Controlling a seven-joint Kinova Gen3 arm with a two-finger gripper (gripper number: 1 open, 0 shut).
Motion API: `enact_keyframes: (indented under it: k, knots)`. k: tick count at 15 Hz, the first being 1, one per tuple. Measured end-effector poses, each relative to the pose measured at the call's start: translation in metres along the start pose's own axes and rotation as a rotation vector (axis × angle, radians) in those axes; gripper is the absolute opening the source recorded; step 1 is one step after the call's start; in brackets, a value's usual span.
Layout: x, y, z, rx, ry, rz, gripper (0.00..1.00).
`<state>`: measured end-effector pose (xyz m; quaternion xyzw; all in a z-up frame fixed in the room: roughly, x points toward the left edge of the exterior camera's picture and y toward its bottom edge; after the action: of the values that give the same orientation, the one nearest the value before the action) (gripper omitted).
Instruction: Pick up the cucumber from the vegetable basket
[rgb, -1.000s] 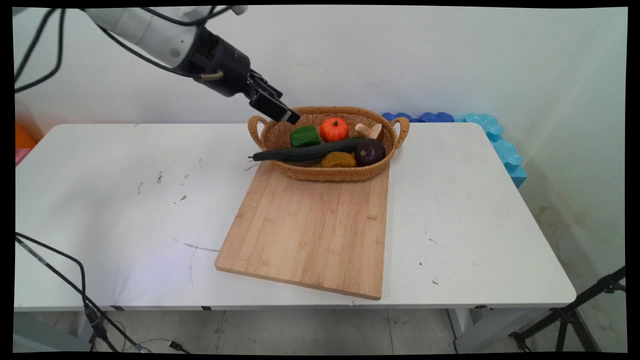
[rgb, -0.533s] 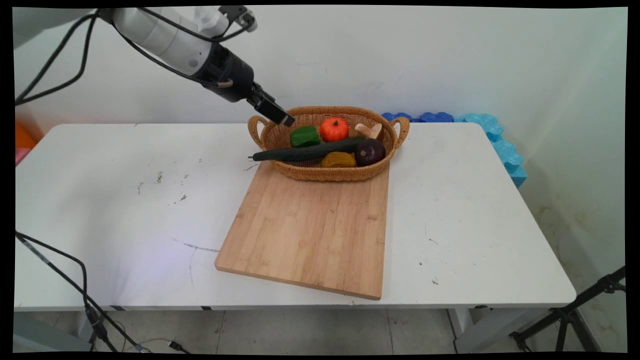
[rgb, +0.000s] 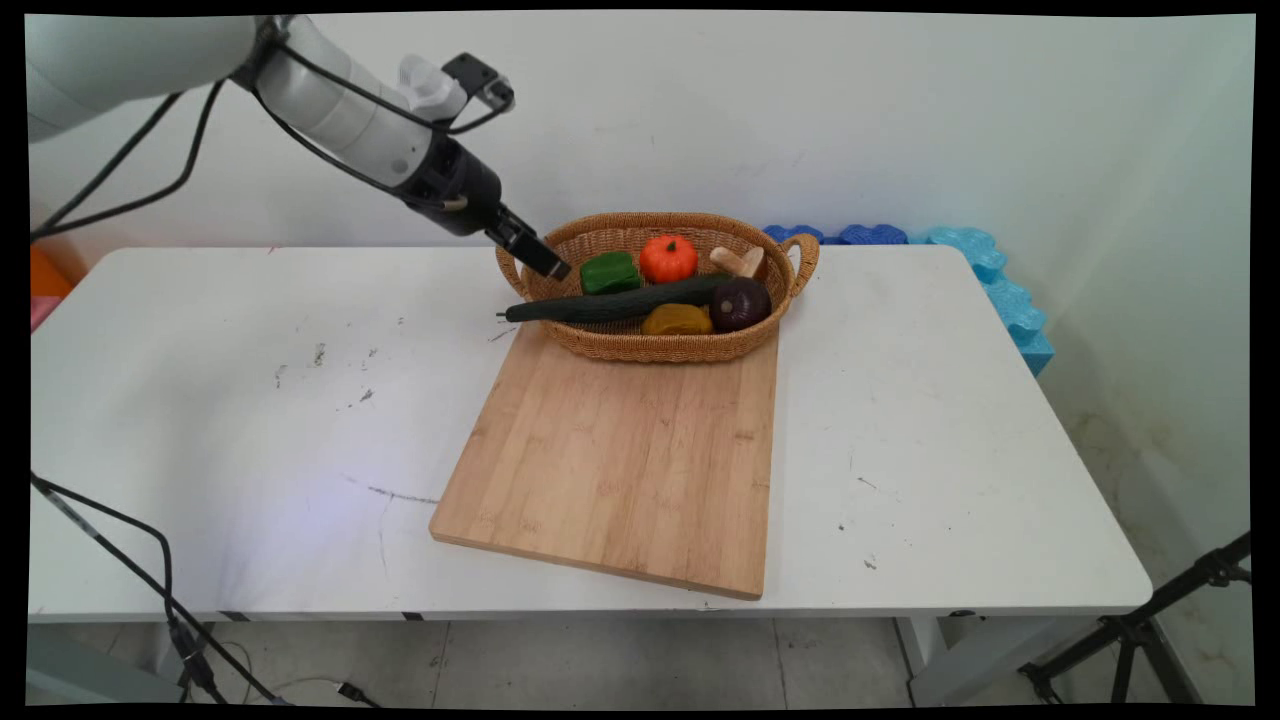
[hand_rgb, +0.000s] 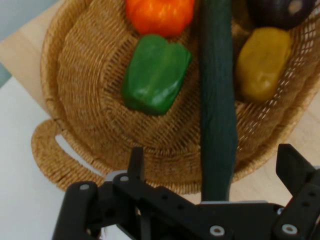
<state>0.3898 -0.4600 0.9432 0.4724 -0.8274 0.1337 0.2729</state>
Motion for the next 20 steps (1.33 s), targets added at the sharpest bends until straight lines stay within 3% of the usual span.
enact_keyframes:
  k: [6, 20]
  knots:
    - [-0.01, -0.004, 0.025, 0.006, -0.029, -0.018, 1.0]
    - [-0.015, -0.001, 0.062, -0.02, -0.029, 0.001, 1.0]
